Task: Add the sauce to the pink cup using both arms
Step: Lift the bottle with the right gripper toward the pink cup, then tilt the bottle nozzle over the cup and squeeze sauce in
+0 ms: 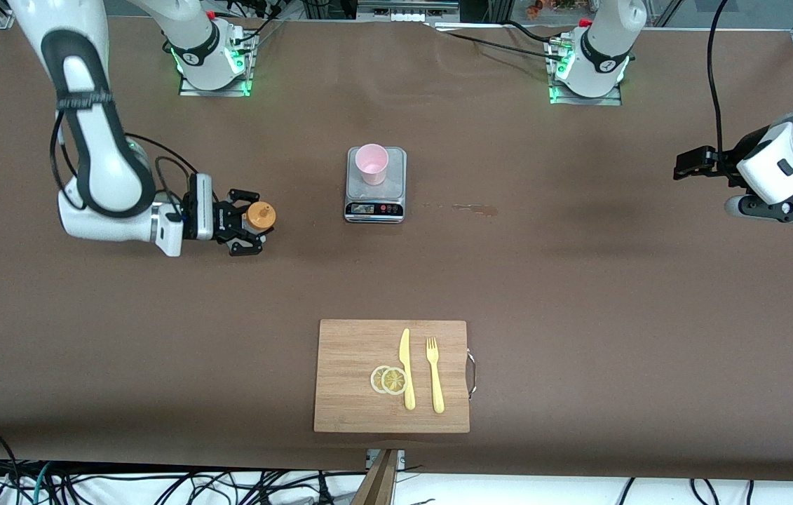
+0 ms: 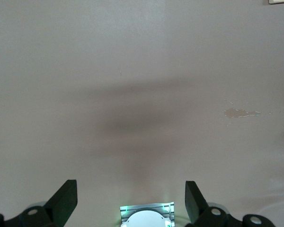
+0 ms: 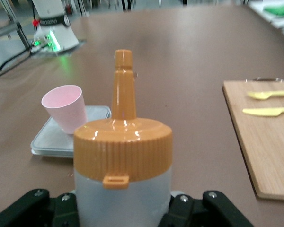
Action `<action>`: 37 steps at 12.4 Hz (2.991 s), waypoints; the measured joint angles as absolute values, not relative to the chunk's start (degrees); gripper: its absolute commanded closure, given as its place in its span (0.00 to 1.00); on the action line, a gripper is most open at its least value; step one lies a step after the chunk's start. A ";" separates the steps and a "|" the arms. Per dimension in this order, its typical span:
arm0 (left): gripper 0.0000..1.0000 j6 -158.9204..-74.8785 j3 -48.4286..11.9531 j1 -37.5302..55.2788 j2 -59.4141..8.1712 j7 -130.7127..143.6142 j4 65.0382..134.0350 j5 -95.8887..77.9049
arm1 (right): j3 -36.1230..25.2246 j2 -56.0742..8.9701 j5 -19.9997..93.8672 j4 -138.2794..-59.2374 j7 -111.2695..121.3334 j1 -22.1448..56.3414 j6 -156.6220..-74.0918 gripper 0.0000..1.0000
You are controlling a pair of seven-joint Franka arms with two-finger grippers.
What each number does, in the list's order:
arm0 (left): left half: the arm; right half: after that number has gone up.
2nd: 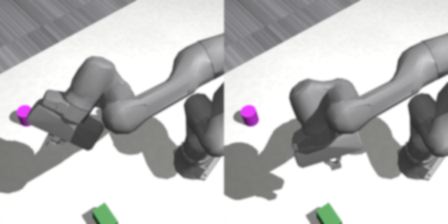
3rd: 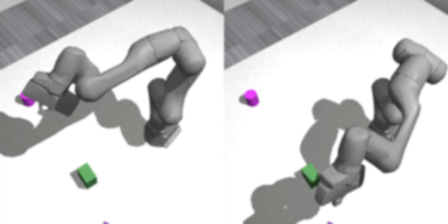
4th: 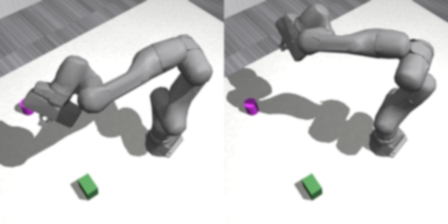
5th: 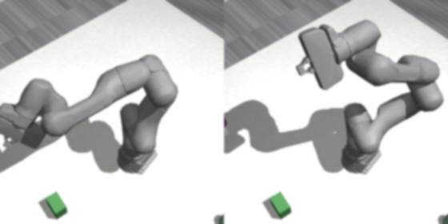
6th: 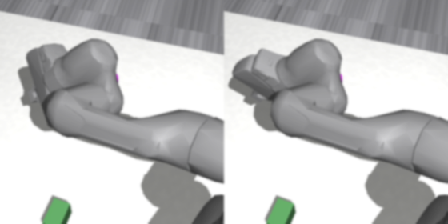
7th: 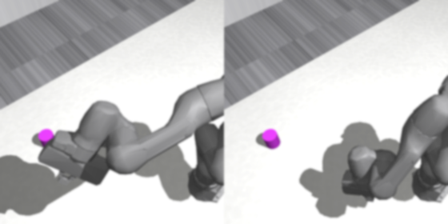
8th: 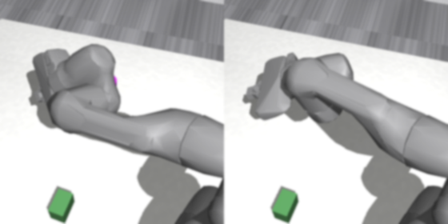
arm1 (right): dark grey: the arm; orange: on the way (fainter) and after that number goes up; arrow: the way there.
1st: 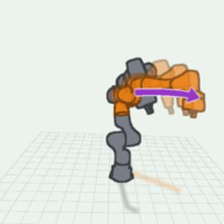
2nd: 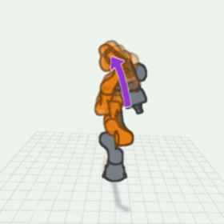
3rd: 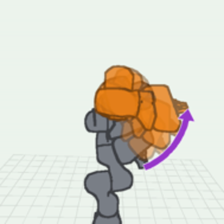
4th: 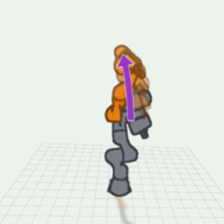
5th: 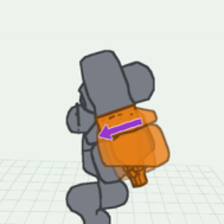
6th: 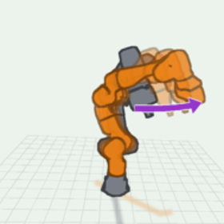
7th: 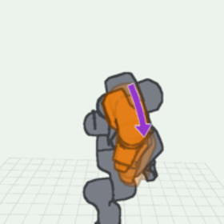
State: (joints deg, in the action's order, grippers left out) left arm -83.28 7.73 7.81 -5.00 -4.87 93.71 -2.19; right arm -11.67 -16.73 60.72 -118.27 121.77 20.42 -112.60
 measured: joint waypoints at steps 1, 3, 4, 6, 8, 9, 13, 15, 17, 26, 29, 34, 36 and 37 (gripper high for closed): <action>0.00 -83.27 7.72 7.81 -5.01 -4.87 93.70 -2.19 | -11.73 -13.57 55.17 -119.09 115.03 22.66 -114.68 1.00; 0.00 -83.27 7.70 7.81 -5.02 -4.87 93.68 -2.19 | -11.78 -8.86 44.15 -120.73 101.47 27.19 -116.77 1.00; 0.00 -83.27 7.69 7.81 -5.03 -4.87 93.67 -2.19 | -11.70 -7.06 39.12 -121.78 94.78 29.33 -117.32 1.00; 0.00 -83.27 7.66 7.81 -5.03 -4.87 93.66 -2.19 | -10.04 -4.28 31.56 -124.61 83.51 32.55 -117.94 1.00; 0.00 -83.27 7.65 7.81 -5.03 -4.87 93.66 -2.19 | -5.55 -2.99 25.45 -126.83 73.24 33.31 -118.87 1.00; 0.00 -83.27 7.64 7.81 -5.03 -4.87 93.65 -2.19 | -3.45 -2.70 22.05 -127.26 67.95 33.50 -118.98 1.00; 0.00 -83.27 7.63 7.81 -5.03 -4.87 93.65 -2.19 | 2.46 -2.46 11.30 -127.60 51.59 34.17 -118.99 1.00; 0.00 -83.27 7.62 7.81 -5.03 -4.88 93.65 -2.19 | 3.42 -2.63 8.29 -127.82 46.77 34.88 -118.96 1.00; 0.00 -83.27 7.60 7.81 -5.03 -4.88 93.65 -2.19 | 4.34 -3.23 5.62 -127.91 42.13 35.87 -118.95 1.00; 0.00 -83.27 7.58 7.81 -5.03 -4.88 93.64 -2.19 | 8.42 -8.59 -3.80 -122.85 26.23 40.70 -112.89 1.00; 0.00 -83.27 7.58 7.81 -5.03 -4.88 93.64 -2.19 | 9.45 -10.04 -5.90 -119.90 25.10 40.81 -108.99 1.00; 0.00 -83.27 7.57 7.82 -5.03 -4.88 93.64 -2.19 | 10.21 -11.41 -7.81 -116.07 25.03 41.25 -103.93 1.00; 0.00 -83.27 7.55 7.82 -5.03 -4.88 93.64 -2.19 | 10.21 -11.85 -7.84 -115.18 25.02 41.31 -103.40 1.00; 0.00 -83.27 7.55 7.82 -5.03 -4.88 93.64 -2.19 | 10.20 -11.96 -7.86 -114.87 25.02 41.26 -103.35 1.00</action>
